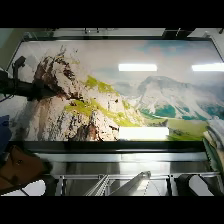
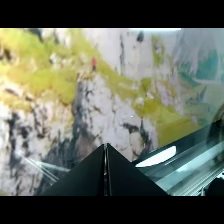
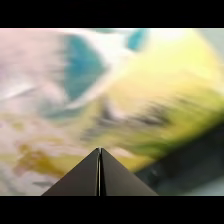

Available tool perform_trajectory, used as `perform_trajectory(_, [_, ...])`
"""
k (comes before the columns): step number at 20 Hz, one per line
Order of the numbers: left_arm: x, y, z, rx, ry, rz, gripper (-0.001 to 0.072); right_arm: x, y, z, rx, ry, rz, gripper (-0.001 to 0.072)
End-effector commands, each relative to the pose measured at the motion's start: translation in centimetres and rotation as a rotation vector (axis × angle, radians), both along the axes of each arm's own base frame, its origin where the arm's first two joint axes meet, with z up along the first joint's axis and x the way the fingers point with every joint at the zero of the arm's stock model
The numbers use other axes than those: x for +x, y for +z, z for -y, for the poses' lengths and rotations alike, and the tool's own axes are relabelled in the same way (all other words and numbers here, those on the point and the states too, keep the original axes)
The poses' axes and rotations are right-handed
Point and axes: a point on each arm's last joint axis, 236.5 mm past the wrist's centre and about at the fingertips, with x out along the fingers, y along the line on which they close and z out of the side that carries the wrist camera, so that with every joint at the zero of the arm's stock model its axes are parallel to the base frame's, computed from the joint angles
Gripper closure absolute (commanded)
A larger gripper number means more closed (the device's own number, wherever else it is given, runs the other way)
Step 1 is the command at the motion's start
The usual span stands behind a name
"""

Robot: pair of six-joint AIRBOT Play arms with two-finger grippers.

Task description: Fold the shirts.

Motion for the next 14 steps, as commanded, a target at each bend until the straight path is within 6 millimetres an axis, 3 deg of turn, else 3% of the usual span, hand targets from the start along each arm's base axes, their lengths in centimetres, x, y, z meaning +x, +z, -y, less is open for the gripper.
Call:
perform_trajectory(1, [1.9, 2.0, 4.0, -0.002, -0.119, 0.03, 0.0688, 10.9, 3.6, -12.9, 0.086, 0.246, 0.302, 0.0691])
perform_trajectory(3, [2.4, 1.6, 7.2, -0.009, -0.187, 0.005, 0.0688, 14.4, 3.1, -18.9, 0.073, 0.365, 0.352, 0.0692])
perform_trajectory(6, [2.4, 0.6, 9.9, -0.016, -0.238, -0.035, 0.0689, 16.5, 1.6, -24.5, 0.069, 0.485, 0.344, 0.0692])
perform_trajectory(8, [2.3, 0.3, 10.6, -0.017, -0.26, -0.042, 0.069, 16.5, 1.3, -25.9, 0.079, 0.511, 0.34, 0.0691])
perform_trajectory(11, [-0.6, -0.1, 10.9, -0.041, -0.248, -0.223, 0.0694, 16.0, 1.8, -27.0, 0.108, 0.544, 0.349, 0.069])
perform_trajectory(14, [-1.4, -0.7, 11.2, -0.041, -0.264, -0.252, 0.0693, 15.3, 1.8, -27.5, 0.136, 0.56, 0.33, 0.069])
